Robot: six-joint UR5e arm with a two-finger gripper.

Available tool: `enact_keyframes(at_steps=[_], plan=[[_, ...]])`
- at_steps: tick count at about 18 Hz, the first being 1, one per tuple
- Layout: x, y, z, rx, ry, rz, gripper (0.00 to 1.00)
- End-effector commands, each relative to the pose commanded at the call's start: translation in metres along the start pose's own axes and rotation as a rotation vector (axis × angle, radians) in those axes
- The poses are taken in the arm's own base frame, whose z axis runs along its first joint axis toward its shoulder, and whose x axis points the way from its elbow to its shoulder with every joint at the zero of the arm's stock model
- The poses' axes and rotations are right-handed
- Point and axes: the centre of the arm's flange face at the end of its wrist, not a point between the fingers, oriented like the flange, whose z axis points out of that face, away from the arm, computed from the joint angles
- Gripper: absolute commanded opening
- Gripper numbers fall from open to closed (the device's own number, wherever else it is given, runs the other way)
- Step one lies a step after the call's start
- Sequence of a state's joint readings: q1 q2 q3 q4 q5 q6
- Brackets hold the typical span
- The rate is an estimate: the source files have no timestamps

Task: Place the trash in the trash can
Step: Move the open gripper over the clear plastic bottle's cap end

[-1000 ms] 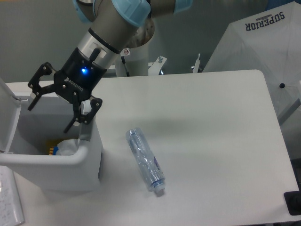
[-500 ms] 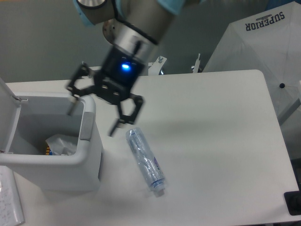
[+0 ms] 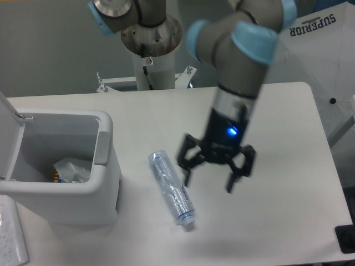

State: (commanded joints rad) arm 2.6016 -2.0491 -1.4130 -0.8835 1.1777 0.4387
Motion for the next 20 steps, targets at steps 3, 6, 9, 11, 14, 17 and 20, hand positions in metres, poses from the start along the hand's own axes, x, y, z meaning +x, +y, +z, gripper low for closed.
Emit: enact_keyframes(at_steps=[3,6,9,11,14,17,20], plan=[[-0.016,0.009,0.039,-0.097,-0.064,-0.013,1.0],[0.001,0.005,0.056,-0.18,-0.07,-0.007,1.0],[-0.001,0.01,0.069,-0.246,-0.041,-0.033,1.0],[-0.003,0.008,0.074,-0.278,-0.027,-0.044,1.0],[-0.006,-0.001,0.079,-0.332,-0.007,-0.074,1.0],[-0.004,-0.003,0.096,-0.423,0.0,-0.082,1.0],[0.001,-0.002,0.115,-0.486,-0.028,-0.086,1.0]])
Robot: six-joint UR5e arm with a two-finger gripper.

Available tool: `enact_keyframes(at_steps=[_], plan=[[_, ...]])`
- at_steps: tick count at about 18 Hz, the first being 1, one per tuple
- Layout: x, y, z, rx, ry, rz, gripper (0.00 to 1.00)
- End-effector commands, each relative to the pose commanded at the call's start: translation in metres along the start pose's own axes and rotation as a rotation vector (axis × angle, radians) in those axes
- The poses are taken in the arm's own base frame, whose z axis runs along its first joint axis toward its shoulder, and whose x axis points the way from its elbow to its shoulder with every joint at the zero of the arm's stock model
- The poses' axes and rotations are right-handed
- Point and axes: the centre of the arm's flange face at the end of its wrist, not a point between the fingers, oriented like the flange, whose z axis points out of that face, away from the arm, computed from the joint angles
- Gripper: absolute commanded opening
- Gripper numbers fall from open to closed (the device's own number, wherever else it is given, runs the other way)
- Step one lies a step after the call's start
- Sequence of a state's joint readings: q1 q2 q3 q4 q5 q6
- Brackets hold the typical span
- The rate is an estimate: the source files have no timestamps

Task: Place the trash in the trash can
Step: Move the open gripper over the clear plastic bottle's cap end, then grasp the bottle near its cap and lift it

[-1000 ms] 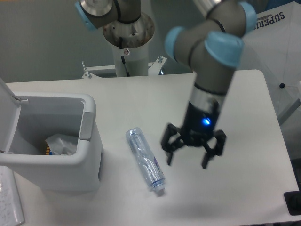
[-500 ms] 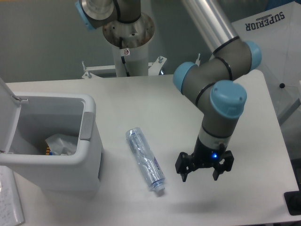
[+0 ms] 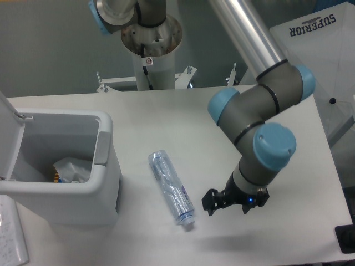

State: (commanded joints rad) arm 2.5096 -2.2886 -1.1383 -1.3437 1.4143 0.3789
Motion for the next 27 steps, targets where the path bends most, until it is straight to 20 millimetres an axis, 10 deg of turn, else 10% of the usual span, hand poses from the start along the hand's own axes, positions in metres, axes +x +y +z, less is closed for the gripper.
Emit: enact_keyframes(at_steps=[12,17,22,27], plan=[[0.05,-0.015,0.066,-0.077,0.017,-0.028,0.97],[0.06,-0.015,0.081,-0.099,0.018,-0.018,0.69],[0.065,-0.013,0.088,-0.114,0.02,-0.012,0.21],[0.066,-0.012,0.084,-0.111,0.019,-0.012,0.17]])
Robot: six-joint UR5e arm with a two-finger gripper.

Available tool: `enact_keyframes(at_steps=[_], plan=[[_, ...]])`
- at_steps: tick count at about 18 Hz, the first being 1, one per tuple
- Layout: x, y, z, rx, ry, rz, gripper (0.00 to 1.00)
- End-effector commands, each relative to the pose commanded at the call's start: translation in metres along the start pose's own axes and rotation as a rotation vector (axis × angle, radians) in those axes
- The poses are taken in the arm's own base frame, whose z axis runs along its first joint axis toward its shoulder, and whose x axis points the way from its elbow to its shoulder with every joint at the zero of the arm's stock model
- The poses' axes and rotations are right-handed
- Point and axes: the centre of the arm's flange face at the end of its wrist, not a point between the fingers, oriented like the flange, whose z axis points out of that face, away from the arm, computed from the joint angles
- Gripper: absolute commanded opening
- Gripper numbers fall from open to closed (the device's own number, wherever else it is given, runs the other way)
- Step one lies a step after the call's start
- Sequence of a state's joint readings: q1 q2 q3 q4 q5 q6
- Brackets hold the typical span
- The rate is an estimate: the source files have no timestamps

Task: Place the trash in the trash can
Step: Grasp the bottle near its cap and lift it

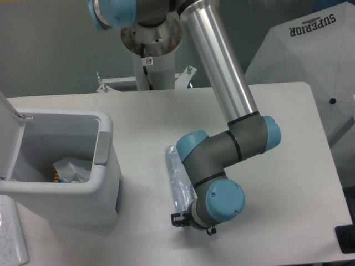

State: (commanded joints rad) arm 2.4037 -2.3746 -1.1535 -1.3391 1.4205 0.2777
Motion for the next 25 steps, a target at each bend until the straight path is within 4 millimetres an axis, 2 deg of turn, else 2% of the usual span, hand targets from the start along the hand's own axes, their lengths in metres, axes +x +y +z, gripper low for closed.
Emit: enact_keyframes(at_steps=[4,7,11,13,18,20,21,25], plan=[[0.002,0.002,-0.008,0.008,-0.001,0.003,0.13],[0.004,0.004,-0.023,0.029,-0.003,0.008,0.13],[-0.002,0.008,-0.046,0.066,-0.004,0.006,0.13],[-0.011,0.011,-0.065,0.094,-0.008,0.001,0.13],[-0.017,0.02,-0.129,0.239,0.06,-0.007,0.13],[-0.01,0.024,-0.159,0.329,0.113,0.002,0.13],[-0.012,0.028,-0.174,0.367,0.138,0.001,0.13],[0.005,0.038,-0.239,0.517,0.271,0.043,0.13]])
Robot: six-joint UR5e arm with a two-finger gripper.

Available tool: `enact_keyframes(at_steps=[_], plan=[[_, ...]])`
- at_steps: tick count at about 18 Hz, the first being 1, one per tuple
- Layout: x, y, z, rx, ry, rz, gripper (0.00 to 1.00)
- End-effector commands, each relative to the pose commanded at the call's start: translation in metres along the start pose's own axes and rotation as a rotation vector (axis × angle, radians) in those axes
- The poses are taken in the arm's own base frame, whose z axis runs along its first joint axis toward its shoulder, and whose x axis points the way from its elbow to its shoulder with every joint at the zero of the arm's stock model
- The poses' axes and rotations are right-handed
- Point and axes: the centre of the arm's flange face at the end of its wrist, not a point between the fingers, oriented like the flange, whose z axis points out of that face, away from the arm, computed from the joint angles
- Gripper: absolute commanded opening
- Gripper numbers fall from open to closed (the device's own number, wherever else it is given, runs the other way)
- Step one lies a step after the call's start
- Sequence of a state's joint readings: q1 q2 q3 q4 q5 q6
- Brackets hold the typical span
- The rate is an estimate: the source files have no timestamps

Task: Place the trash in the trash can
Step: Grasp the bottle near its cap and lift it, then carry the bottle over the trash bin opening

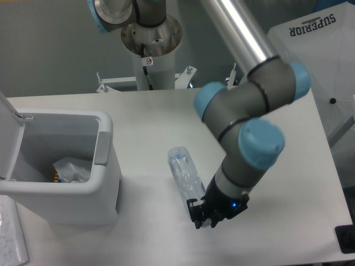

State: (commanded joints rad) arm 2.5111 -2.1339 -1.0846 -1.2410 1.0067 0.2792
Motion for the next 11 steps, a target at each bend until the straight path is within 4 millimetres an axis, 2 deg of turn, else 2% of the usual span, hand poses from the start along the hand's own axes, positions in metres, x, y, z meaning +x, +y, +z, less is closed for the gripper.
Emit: enact_keyframes(at_steps=[2,6,11], plan=[[0.016,-0.003,-0.026,0.053,0.056,0.017,0.13],[0.051,-0.007,-0.093,0.187,0.153,0.034,0.13],[0.094,-0.013,-0.146,0.372,0.215,0.093,0.13]])
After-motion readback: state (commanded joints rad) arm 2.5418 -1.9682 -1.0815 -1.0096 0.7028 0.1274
